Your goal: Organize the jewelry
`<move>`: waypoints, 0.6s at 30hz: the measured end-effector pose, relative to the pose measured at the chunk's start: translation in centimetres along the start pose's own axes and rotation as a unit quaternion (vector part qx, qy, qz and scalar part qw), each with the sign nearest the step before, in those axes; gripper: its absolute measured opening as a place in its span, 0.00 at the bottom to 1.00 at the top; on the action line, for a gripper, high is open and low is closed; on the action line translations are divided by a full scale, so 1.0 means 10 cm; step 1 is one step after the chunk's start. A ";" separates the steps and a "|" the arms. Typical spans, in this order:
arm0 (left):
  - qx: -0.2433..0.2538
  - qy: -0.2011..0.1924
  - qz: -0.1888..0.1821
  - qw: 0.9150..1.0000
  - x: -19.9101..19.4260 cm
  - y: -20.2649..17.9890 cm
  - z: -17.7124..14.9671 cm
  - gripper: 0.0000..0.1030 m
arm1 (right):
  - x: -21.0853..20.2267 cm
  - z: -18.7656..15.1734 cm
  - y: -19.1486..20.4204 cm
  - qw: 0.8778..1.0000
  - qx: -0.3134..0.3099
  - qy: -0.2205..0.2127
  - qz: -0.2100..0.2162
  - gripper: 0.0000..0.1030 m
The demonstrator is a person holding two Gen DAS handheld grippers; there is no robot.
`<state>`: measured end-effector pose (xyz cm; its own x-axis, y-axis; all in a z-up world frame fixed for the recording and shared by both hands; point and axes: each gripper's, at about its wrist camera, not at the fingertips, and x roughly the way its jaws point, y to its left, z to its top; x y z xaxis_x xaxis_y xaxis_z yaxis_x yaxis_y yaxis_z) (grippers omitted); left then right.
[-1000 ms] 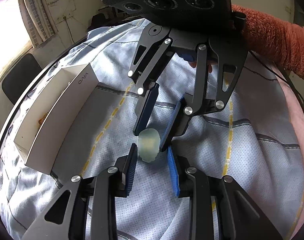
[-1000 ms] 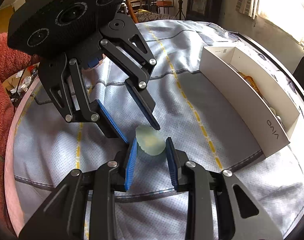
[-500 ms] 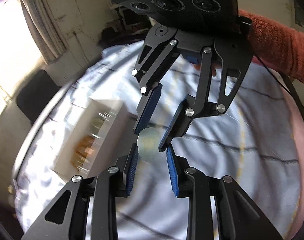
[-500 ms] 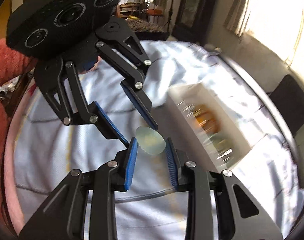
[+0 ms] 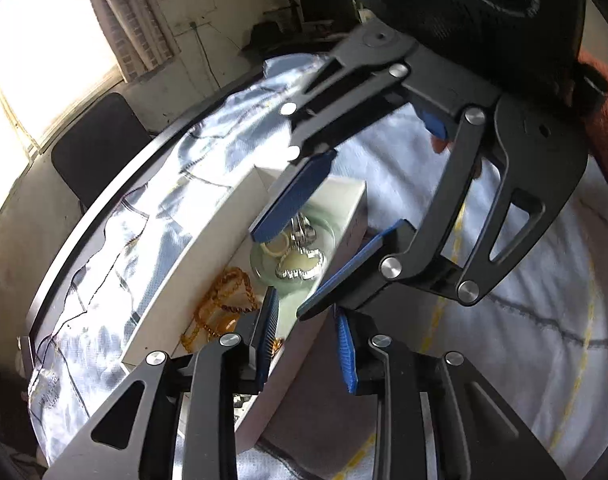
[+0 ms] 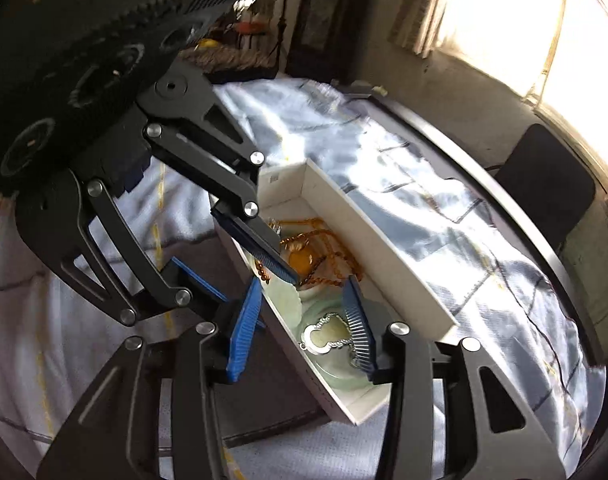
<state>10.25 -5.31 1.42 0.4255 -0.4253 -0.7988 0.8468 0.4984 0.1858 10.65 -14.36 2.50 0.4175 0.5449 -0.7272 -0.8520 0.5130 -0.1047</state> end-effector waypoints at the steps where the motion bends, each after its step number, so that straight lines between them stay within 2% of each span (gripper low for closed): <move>1: -0.008 -0.007 0.001 1.000 -0.07 0.01 0.01 0.29 | -0.11 -0.01 0.01 1.000 0.013 -0.014 -0.002 0.44; 2: -0.013 -0.014 0.000 1.000 -0.16 0.00 -0.01 0.31 | -0.17 -0.02 -0.01 0.999 0.027 -0.021 -0.003 0.50; 4: -0.026 -0.018 0.004 0.999 -0.27 0.01 -0.06 0.40 | -0.21 -0.03 -0.02 0.998 0.051 -0.018 0.012 0.55; 6: -0.036 -0.013 0.021 0.999 -0.31 0.02 -0.06 0.40 | -0.19 -0.06 0.07 1.000 0.030 0.001 0.010 0.57; 12: -0.098 -0.029 0.049 0.994 -0.75 0.29 -0.16 0.41 | 0.23 -0.01 0.36 0.995 -0.051 0.085 -0.003 0.57; 14: -0.109 -0.033 0.064 0.991 -0.89 0.32 -0.17 0.46 | 0.33 -0.02 0.43 0.992 -0.075 0.105 -0.011 0.58; 16: -0.114 -0.034 0.077 0.990 -0.97 0.34 -0.17 0.49 | 0.37 0.00 0.49 0.989 -0.084 0.118 0.006 0.57; 18: -0.122 -0.036 0.071 0.989 -1.02 0.35 -0.20 0.49 | 0.32 0.01 0.54 0.987 -0.091 0.123 0.037 0.48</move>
<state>8.20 2.28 9.09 0.5644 -0.3858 -0.7298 0.6775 0.7216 0.1425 7.47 -9.78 -0.36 0.2822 0.3865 -0.8781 -0.9292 0.3378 -0.1499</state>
